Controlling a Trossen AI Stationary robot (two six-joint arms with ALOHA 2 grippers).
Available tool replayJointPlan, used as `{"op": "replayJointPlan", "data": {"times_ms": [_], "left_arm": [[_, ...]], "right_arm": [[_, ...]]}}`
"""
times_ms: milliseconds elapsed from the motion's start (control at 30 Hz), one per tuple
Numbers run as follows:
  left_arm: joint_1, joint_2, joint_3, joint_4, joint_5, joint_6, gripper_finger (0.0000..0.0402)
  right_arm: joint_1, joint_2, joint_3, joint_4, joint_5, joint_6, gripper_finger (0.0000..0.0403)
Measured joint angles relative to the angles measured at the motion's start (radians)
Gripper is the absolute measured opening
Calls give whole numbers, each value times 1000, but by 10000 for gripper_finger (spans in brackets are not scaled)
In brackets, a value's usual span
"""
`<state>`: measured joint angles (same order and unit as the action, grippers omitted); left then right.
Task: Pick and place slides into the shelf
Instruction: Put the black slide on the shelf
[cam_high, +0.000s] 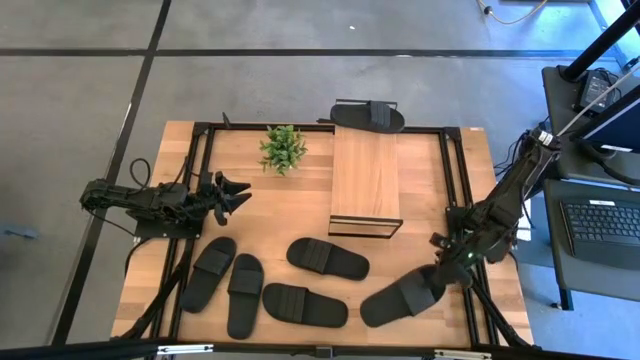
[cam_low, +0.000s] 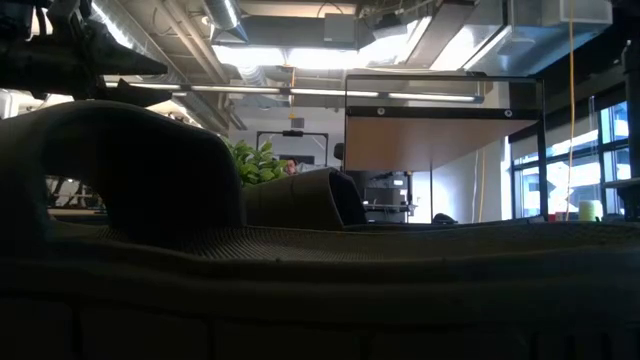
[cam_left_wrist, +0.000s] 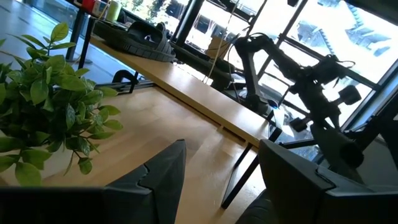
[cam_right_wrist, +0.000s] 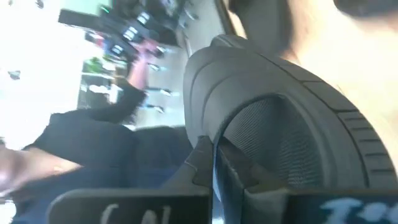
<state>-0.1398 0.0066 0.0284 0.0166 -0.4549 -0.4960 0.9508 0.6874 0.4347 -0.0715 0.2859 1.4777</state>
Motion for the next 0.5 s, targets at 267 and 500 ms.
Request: {"op": "replayJointPlan", "data": {"times_ms": [267, 500], "left_arm": [[0, 0, 0, 0, 0, -22, 195], [0, 0, 0, 0, -1, -22, 195]], "right_arm": [[0, -183, 0, 6, 230, -70, 6], [-54, -311, 29, 61, 403, -287, 6]]}}
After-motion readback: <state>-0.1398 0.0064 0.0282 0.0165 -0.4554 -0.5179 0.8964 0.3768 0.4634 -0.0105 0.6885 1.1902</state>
